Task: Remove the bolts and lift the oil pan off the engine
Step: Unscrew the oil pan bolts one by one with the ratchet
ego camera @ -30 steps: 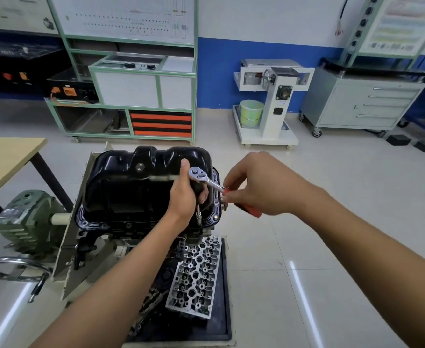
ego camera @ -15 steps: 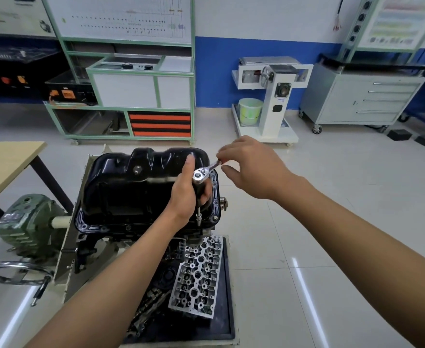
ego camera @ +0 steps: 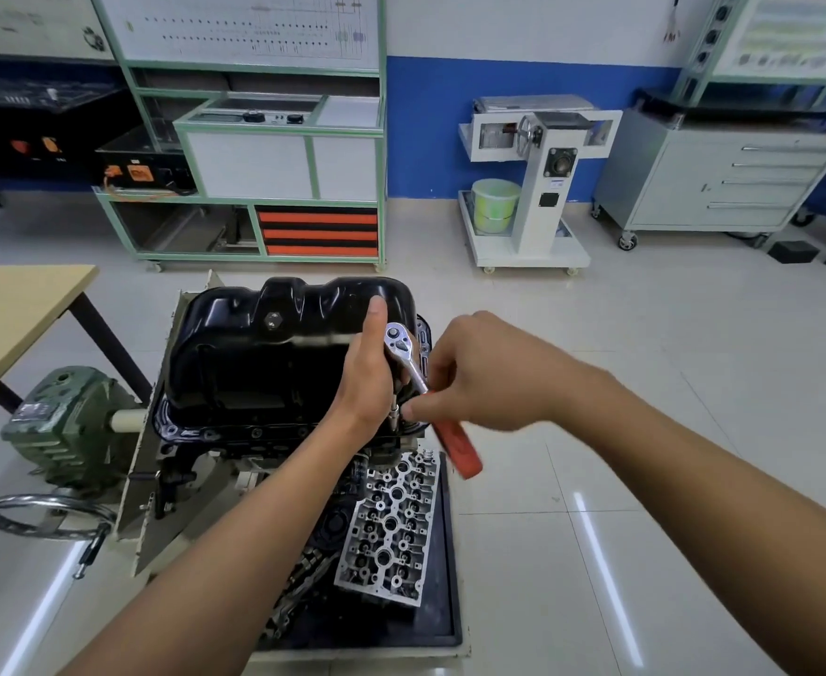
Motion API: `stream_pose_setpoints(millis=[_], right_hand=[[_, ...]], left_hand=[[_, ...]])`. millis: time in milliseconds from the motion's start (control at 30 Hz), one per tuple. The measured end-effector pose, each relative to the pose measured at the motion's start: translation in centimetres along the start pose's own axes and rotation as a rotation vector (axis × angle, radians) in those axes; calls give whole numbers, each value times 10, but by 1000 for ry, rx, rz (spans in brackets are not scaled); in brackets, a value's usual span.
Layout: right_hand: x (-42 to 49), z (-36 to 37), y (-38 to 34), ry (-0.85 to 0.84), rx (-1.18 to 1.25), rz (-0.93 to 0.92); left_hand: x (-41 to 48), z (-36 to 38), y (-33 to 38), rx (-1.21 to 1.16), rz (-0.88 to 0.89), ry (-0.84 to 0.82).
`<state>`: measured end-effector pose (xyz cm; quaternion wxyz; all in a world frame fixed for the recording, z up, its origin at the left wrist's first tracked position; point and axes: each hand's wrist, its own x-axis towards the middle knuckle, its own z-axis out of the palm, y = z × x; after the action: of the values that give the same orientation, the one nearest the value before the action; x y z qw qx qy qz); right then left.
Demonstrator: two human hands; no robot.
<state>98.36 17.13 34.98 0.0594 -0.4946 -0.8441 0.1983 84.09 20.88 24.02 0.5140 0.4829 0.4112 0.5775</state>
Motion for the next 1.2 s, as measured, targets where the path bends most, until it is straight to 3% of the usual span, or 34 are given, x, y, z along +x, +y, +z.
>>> stream_pose_setpoints(millis=[100,233,333,467,600,833,1100,1200], right_hand=[[14,-24,15,-59,-68,-20],[41,-22,21,164,-422,-49],[53,2,20,169,-552,-159],[48,1,39,47,-376,-83],[40,4,46,-3,-118,-129],[35,8,51,210,172,-110],[31,26,75,251,249,10],[29,26,79,278,296,28]], left_hand=[[-2,-3,4,33,9,-13],[-5,-9,5,123,-33,-156],[-16,-16,-6,240,1,-156],[-46,-41,-46,525,27,211],[-56,-50,-85,989,-151,123],[-46,-21,-99,979,-186,265],[-36,-5,-100,1088,-264,374],[-35,-3,-98,1060,-267,345]])
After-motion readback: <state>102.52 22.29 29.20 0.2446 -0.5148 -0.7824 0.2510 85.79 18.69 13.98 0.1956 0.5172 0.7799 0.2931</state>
